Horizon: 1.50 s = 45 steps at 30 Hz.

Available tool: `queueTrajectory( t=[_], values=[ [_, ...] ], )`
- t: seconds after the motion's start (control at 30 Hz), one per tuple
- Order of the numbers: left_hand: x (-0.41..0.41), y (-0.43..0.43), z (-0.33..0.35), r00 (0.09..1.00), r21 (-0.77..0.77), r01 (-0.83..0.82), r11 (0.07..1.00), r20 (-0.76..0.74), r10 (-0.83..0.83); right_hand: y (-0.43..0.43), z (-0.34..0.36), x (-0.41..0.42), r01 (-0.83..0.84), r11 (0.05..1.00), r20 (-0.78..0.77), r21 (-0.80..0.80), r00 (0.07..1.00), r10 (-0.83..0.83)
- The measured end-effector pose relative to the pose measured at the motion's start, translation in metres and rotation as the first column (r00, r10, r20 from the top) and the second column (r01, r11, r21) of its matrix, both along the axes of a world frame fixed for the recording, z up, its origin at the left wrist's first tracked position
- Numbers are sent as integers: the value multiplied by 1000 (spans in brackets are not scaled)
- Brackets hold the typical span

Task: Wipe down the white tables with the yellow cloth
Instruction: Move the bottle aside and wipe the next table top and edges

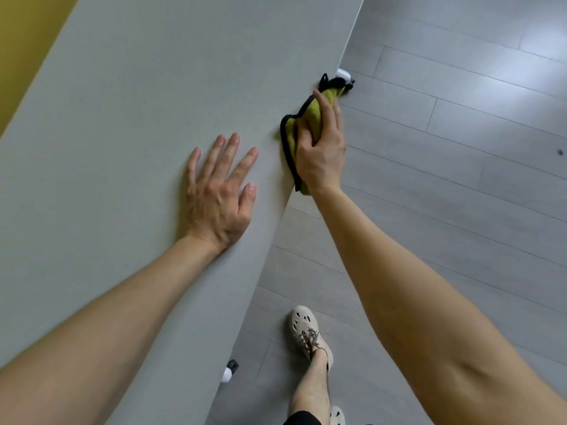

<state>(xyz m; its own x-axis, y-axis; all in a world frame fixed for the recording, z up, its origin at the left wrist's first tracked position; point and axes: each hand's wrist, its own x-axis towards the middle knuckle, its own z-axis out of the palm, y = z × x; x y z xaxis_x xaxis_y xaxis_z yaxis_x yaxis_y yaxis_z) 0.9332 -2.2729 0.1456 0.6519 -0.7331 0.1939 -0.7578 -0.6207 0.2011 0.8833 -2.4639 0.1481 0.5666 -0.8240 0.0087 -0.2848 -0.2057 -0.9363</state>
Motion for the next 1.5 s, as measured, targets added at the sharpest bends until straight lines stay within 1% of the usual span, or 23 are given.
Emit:
queueTrajectory(
  t=[0.07, 0.17, 0.23, 0.3, 0.37, 0.43, 0.47, 0.53, 0.63, 0.73, 0.83, 0.9, 0.93, 0.97, 1.03, 1.07, 1.17, 1.23, 1.3, 1.37, 1.43, 1.5],
  values=[
    [1, 1, 0, 1000, -21, -3, 1000, -11, 3, 4, 0, 0, 16, 1000, 10, -7, 1000, -16],
    [3, 6, 0, 998, -88, 4, 996, -60, -9, 67, -2, -40, 8, 999, 25, -31, 1000, -7],
    [5, 11, 1, 994, -138, 6, 990, -106, -20, 126, -3, -87, -79, 996, -9, -37, 997, 78],
    [5, 19, 7, 991, -140, -4, 990, -136, -15, 170, -2, -126, -173, 983, -46, -52, 984, 171],
    [-4, 36, 14, 992, -117, -14, 993, -123, 0, 178, -2, -133, -245, 966, -87, -83, 967, 238],
    [-21, 64, 18, 997, -77, -4, 997, -82, -2, 159, -3, -106, -273, 949, -171, -155, 954, 246],
    [-30, 80, 19, 998, -52, 0, 999, -69, -4, 143, -3, -87, -258, 949, -214, -184, 952, 217],
    [-47, 113, 20, 998, 0, -5, 1000, -62, 5, 113, -4, -52, -195, 959, -251, -204, 957, 142],
    [-67, 152, 19, 998, 61, -16, 998, -54, 19, 103, -7, -38, -137, 974, -231, -179, 968, 94],
    [-86, 179, 18, 997, 99, 24, 995, -70, -17, 155, -5, -77, -109, 972, -166, -206, 983, 75],
    [-107, 191, 12, 996, 102, 38, 994, -80, -30, 221, -5, -138, -193, 961, -132, -197, 977, 169],
    [-109, 193, 7, 999, 88, 23, 996, -51, -19, 233, -5, -152, -207, 961, -99, -183, 977, 191],
    [-108, 193, 6, 999, 84, 17, 996, -38, -14, 228, -3, -146, -181, 972, -83, -149, 982, 170],
    [-108, 193, 6, 1000, 86, 14, 996, -29, -11, 220, 3, -134, -130, 988, -77, -83, 989, 124],
    [-108, 194, 6, 999, 84, 14, 996, -31, -11, 192, 11, -102, 13, 996, -115, 87, 993, -3],
    [-108, 194, 5, 999, 83, 14, 996, -31, -11, 176, 11, -86, 62, 991, -139, 116, 989, -46],
    [-107, 193, 3, 999, 72, 11, 997, -35, -9, 160, 8, -67, 110, 994, -166, 25, 981, -104],
    [-107, 194, 2, 999, 55, 20, 998, -44, -18, 187, 5, -87, 132, 991, -130, 21, 983, -128],
    [-105, 194, 0, 998, 33, 36, 999, -59, -34, 233, 1, -124, 118, 993, -69, 22, 991, -117],
    [-103, 196, -1, 997, 18, 53, 998, -62, -52, 272, -3, -161, 46, 999, -7, 26, 999, -45],
    [-103, 196, -1, 997, 6, 53, 999, -59, -53, 280, -5, -171, 9, 999, 14, 49, 1000, -10],
    [-101, 194, 0, 996, -10, 54, 999, -69, -54, 260, -7, -154, 28, 998, -5, 61, 1000, -28]
  ],
)
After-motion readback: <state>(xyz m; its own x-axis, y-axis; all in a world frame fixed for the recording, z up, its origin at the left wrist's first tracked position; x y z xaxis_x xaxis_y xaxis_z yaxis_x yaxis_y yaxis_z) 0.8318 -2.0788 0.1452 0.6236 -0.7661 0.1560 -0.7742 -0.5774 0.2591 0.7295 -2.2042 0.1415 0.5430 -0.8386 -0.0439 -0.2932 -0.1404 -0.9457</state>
